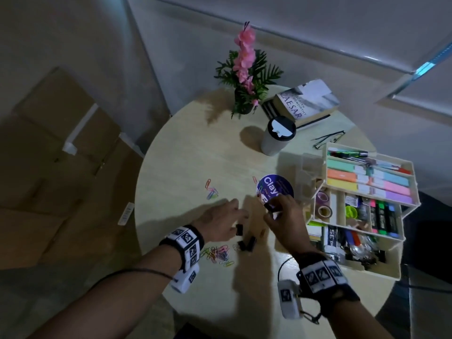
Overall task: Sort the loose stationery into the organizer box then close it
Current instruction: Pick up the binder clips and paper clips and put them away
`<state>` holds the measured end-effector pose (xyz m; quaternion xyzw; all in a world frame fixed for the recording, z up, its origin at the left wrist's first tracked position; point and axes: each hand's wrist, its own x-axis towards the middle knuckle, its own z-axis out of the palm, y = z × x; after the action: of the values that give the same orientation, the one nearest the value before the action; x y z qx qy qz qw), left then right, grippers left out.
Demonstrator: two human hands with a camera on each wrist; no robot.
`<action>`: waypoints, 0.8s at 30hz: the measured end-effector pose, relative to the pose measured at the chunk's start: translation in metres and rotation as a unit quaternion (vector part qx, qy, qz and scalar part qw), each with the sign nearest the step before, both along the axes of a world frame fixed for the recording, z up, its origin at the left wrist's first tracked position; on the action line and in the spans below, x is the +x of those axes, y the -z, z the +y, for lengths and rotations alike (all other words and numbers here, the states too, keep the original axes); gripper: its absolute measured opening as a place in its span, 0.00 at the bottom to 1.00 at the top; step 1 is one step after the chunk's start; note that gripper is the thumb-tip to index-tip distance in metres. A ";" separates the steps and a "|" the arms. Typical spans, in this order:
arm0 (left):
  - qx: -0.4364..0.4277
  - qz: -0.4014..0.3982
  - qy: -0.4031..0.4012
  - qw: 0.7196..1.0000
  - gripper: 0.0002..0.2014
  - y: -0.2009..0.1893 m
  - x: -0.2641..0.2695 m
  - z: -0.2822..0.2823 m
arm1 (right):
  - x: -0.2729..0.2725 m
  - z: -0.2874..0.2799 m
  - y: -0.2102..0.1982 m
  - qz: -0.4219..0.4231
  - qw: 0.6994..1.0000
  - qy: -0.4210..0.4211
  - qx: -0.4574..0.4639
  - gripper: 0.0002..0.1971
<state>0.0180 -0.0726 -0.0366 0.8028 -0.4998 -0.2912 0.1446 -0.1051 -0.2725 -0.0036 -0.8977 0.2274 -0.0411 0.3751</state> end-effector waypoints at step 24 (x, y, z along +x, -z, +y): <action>-0.217 0.124 -0.087 0.964 0.06 -0.096 -0.180 -0.204 | -0.262 -0.156 -0.013 -0.064 0.960 0.262 0.079 0.15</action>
<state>-0.1625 -0.2769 0.0598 0.7499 -0.4576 -0.2595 0.4011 -0.3666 -0.4284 0.0094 -0.7698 0.4331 -0.1771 0.4342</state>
